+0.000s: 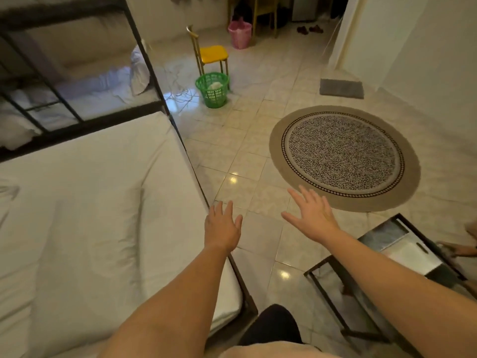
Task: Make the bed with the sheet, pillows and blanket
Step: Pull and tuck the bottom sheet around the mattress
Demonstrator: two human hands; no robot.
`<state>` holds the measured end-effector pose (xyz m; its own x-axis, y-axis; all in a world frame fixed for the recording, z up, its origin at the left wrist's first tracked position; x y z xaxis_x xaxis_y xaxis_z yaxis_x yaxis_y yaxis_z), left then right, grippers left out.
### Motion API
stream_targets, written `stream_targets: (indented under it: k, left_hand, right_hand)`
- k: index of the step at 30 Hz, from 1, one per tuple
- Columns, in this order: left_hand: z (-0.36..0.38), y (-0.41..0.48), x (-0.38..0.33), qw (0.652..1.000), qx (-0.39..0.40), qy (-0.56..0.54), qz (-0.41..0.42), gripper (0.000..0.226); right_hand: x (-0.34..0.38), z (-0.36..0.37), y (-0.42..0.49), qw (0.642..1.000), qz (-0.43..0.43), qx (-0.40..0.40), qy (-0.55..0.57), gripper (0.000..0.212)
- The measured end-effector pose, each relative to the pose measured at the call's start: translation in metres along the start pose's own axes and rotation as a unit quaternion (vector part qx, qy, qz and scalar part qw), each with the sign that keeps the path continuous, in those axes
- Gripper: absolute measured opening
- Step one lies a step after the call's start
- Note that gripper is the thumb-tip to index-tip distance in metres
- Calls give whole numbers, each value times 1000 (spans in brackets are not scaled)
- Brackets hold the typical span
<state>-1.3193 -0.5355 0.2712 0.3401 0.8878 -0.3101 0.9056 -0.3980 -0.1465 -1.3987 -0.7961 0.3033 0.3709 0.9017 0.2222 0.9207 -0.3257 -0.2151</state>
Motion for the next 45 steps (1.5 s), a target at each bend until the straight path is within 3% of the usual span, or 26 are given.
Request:
stream_targets:
  k: [11, 29, 45]
  left_hand:
    - [-17, 149, -3, 997, -15, -29, -63, 64]
    - [-94, 462, 74, 987, -43, -45, -147, 61]
    - [-198, 755, 171, 947, -102, -67, -298, 63]
  right_hand:
    - [-3, -36, 174, 999, -43, 23, -1, 82]
    - [83, -87, 543, 991, -117, 64, -10, 82]
    - [253, -149, 923, 959, -265, 84, -60, 81]
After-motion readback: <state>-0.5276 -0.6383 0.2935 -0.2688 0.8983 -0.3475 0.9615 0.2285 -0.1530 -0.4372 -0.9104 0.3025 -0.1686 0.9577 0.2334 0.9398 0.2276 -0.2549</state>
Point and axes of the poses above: each hand's wrist, its own y-axis towards the middle knuckle, its own z-axis out of the palm, x = y × z, the point moved 2 cm from there along y, towards the middle knuckle, and after that the axes turned 5 degrees about z, right-handed, at the moved point
